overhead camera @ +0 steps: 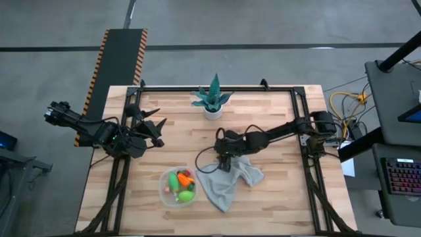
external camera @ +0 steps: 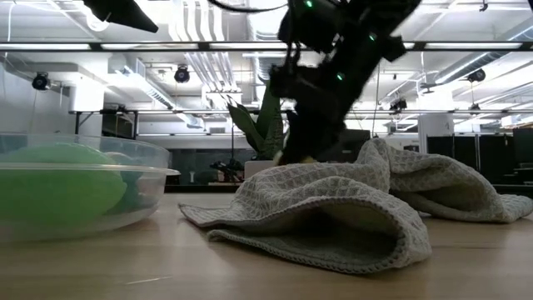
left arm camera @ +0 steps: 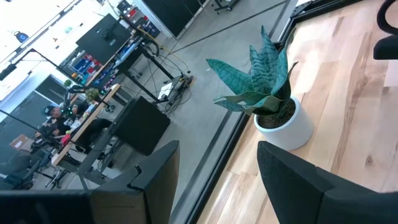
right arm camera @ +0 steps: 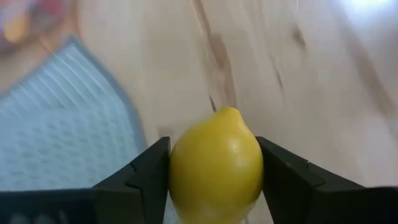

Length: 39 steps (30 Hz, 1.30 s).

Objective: Pick and placing Produce into tupperware
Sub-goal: Put the yellow lemon in the transparent bin

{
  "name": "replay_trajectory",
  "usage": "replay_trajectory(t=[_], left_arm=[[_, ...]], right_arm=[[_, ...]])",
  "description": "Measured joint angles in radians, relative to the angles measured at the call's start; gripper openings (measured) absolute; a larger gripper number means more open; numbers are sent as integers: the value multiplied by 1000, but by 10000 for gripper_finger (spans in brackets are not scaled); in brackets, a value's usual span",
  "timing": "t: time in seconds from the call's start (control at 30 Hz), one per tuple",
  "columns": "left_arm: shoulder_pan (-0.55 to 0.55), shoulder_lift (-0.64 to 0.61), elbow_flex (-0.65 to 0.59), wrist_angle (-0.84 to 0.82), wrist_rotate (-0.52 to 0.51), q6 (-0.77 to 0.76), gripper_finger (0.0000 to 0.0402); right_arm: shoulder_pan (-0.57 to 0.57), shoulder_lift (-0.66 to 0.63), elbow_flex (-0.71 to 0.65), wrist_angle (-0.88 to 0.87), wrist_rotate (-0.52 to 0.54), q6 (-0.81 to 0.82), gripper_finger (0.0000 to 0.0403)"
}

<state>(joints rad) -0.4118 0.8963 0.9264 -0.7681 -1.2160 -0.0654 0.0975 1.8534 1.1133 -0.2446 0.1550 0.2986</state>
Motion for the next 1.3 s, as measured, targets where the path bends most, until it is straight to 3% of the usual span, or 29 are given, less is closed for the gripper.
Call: replay_trajectory(t=[0.3,0.67,1.0,1.3], left_arm=[[0,-1,0,0,0,23,201],[-1,-3,6,2,0,30,201],[-3,-16,10,13,35,24,201],[-4,-59,10,12,60,24,201]], right_arm=[[13,0,175,-17,-1,-37,192],[128,62,370,92,-5,-88,192],[180,404,755,28,-15,-148,192],[221,627,1075,-81,-32,-161,192]])
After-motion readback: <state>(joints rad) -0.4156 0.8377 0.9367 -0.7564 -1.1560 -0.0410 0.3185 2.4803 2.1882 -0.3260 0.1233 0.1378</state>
